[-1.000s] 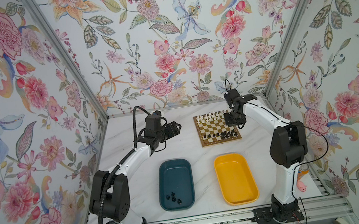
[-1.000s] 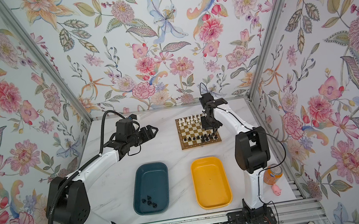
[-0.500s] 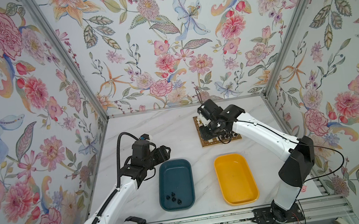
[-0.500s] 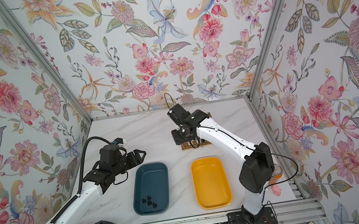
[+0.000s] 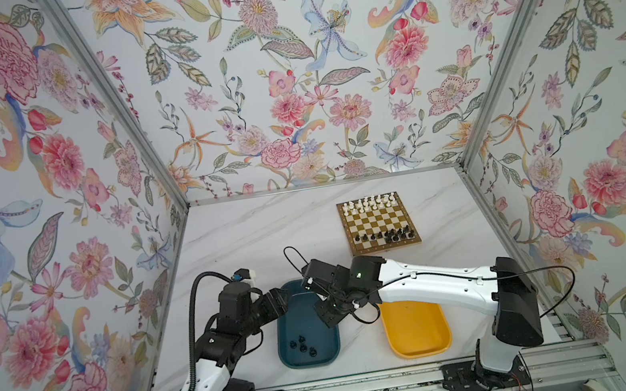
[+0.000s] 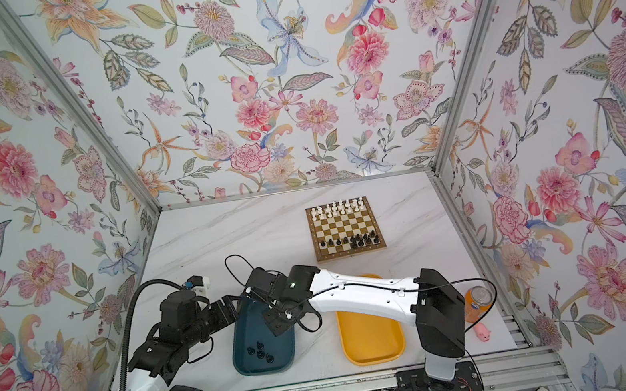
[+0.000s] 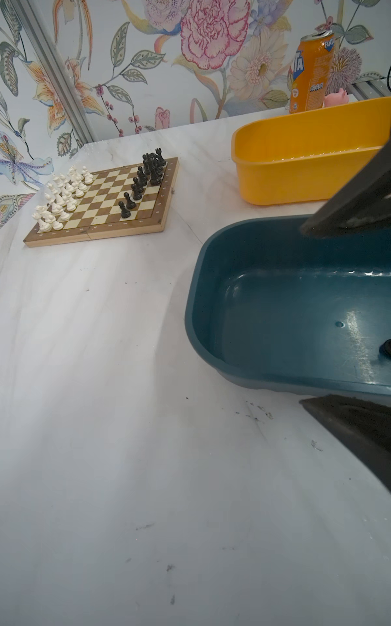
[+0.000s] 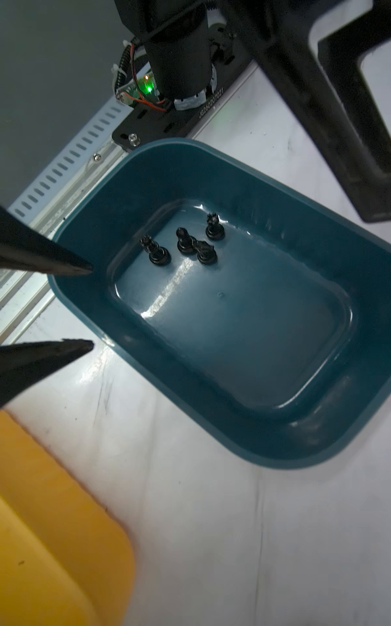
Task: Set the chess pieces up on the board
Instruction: 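Move the right gripper back over the teal tray while the left arm lowers, then lower the open right gripper into the teal tray over a black piece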
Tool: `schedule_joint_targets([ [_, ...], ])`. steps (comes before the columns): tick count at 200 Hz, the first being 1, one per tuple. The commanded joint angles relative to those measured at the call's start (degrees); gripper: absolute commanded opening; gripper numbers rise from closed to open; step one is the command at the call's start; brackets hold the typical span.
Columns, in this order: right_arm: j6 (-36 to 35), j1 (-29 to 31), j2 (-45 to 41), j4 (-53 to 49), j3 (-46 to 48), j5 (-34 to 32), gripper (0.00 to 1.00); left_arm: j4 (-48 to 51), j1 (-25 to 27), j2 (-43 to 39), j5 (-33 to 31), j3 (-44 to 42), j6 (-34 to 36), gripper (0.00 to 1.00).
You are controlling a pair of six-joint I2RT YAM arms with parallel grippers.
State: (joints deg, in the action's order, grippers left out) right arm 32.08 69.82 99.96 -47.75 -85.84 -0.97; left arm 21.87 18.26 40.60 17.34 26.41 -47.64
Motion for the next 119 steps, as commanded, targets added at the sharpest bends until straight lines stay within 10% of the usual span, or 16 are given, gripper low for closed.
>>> schedule_joint_targets([
  [1, 3.56, 2.14, 0.82, 4.77, 1.82, -1.28, 0.35, 1.87, -1.02, -1.00, 0.64, -1.97, -0.35, 0.75],
  [119, 3.28, 7.13, 8.63, 9.05, 2.15, 2.41, 0.36, 3.21, -3.88, 0.15, 0.73, -0.29, 2.19, 0.75],
])
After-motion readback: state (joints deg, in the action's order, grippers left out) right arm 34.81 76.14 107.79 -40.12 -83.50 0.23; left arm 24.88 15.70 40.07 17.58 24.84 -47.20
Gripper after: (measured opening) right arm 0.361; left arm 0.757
